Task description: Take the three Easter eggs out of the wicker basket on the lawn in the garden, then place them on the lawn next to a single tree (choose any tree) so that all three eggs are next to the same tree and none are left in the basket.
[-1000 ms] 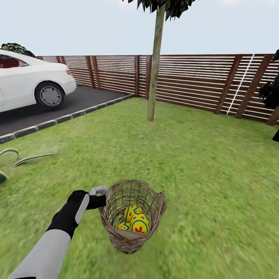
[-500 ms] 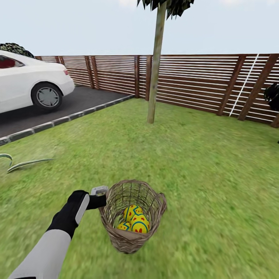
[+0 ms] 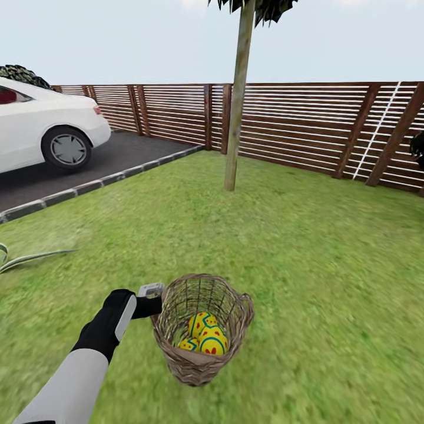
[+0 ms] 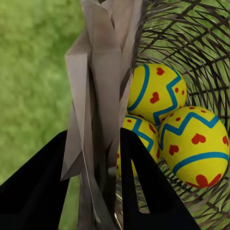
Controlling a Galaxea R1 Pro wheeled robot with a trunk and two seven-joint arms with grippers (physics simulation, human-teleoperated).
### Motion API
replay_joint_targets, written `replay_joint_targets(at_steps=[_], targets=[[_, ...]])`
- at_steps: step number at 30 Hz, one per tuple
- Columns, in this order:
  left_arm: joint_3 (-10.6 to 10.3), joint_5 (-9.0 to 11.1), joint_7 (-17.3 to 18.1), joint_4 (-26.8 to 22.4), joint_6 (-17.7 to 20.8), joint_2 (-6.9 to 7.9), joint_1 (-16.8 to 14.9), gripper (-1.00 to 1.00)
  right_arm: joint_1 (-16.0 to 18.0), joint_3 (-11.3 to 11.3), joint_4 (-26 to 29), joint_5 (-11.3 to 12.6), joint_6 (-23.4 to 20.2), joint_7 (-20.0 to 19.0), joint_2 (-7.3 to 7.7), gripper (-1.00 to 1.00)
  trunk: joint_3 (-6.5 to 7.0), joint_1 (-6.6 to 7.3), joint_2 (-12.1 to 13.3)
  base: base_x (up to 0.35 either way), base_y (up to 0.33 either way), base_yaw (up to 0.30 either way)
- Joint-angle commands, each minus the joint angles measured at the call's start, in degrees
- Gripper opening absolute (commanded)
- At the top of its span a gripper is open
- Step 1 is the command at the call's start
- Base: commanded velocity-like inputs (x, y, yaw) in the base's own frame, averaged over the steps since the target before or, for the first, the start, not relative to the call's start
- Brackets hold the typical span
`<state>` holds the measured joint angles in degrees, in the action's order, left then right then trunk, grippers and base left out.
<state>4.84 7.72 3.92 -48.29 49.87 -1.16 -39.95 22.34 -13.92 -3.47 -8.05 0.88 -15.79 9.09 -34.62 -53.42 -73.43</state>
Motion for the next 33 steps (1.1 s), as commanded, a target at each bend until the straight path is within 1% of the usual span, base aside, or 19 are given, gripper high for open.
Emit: replay_joint_targets(at_steps=[1, 9, 14, 19, 20, 21, 23, 33], targets=[[0.26, 0.80, 0.12, -0.05, 0.31, -0.07, -0.04, -1.00, 0.07, -0.49, -0.14, -0.57, 0.09, -0.11, 0.05, 1.00, -0.05, -0.03, -0.03, 0.340, 0.000, 0.000], [0.26, 0.84, 0.12, -0.05, 0.31, -0.14, -0.04, -1.00, 0.07, -0.44, -0.14, -0.57, 0.09, -0.11, -0.03, 1.00, -0.05, -0.03, -0.03, 0.341, 0.000, 0.000], [0.26, 0.88, 0.12, -0.05, 0.31, -0.03, -0.04, -1.00, 0.07, -0.49, -0.14, -0.55, 0.09, -0.08, -0.37, 1.00, -0.05, -0.03, -0.03, 0.341, 0.000, 0.000], [0.26, 0.84, 0.17, -0.05, 0.31, -0.07, -0.04, -1.00, 0.07, -0.49, -0.14, -0.47, 0.16, -0.05, -0.32, 1.00, -0.05, -0.03, -0.03, 0.341, 0.000, 0.000], [0.26, 0.82, 0.18, 0.29, 0.28, -0.07, -0.04, -1.00, 0.07, -0.49, -0.14, -0.52, 0.17, -0.04, -0.35, 1.00, -0.05, -0.03, -0.03, 0.340, 0.000, 0.000], [0.26, 0.71, 0.18, 1.86, 0.15, -0.11, -0.04, -1.00, 0.07, -0.49, -0.14, -0.55, 0.13, -0.03, -0.33, 1.00, -0.05, -0.03, -0.03, 0.341, 0.000, 0.000], [0.25, 0.64, 0.13, 3.32, 0.01, -0.15, -0.04, -1.00, 0.07, -0.49, -0.14, -0.57, 0.10, -0.03, -0.37, 1.00, -0.05, -0.03, -0.03, 0.340, 0.000, 0.000], [0.26, 0.74, 0.21, 3.55, -0.06, -0.16, -0.04, -1.00, 0.07, -0.49, -0.14, -0.57, 0.04, -0.04, -0.38, 1.00, -0.05, -0.03, -0.03, 0.341, 0.000, 0.000]])
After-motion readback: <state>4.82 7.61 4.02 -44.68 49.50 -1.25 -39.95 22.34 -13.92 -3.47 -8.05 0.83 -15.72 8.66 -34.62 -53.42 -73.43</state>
